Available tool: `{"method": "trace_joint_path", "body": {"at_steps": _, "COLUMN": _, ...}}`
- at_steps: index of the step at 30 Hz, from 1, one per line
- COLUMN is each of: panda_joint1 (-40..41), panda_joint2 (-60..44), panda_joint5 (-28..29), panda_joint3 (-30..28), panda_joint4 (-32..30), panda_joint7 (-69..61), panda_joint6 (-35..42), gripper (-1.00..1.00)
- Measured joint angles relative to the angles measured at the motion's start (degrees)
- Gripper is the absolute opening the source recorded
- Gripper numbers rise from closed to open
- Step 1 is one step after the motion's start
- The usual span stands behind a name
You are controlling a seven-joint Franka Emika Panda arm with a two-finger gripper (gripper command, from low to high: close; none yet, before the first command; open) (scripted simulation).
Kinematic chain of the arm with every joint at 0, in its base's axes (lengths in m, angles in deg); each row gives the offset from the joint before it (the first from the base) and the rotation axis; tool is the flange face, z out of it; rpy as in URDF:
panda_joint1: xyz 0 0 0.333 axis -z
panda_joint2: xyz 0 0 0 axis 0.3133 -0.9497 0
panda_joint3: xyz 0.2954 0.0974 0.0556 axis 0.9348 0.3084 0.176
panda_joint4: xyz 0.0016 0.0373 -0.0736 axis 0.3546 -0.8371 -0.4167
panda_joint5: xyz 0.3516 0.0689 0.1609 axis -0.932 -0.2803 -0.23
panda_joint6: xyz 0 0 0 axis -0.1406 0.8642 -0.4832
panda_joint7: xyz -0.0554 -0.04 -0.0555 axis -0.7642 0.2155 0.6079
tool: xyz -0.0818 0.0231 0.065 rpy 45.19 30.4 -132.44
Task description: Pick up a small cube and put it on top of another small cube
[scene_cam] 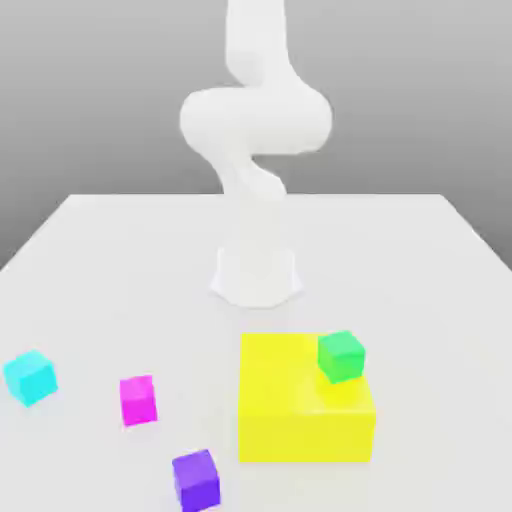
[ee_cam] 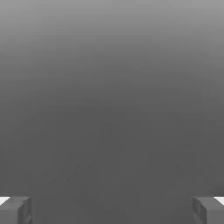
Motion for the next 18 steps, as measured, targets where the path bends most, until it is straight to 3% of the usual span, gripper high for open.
{"method": "trace_joint_path", "body": {"at_steps": 10, "panda_joint1": 4.1, "panda_joint2": -20.8, "panda_joint5": -3.4, "panda_joint3": -13.3, "panda_joint4": -6.0, "panda_joint7": -6.6, "panda_joint6": -9.6, "gripper": 0.00}}
{"method": "trace_joint_path", "body": {"at_steps": 18, "panda_joint1": 10.1, "panda_joint2": -37.7, "panda_joint5": -9.3, "panda_joint3": -22.0, "panda_joint4": -10.7, "panda_joint7": -14.1, "panda_joint6": -17.1, "gripper": 0.00}}
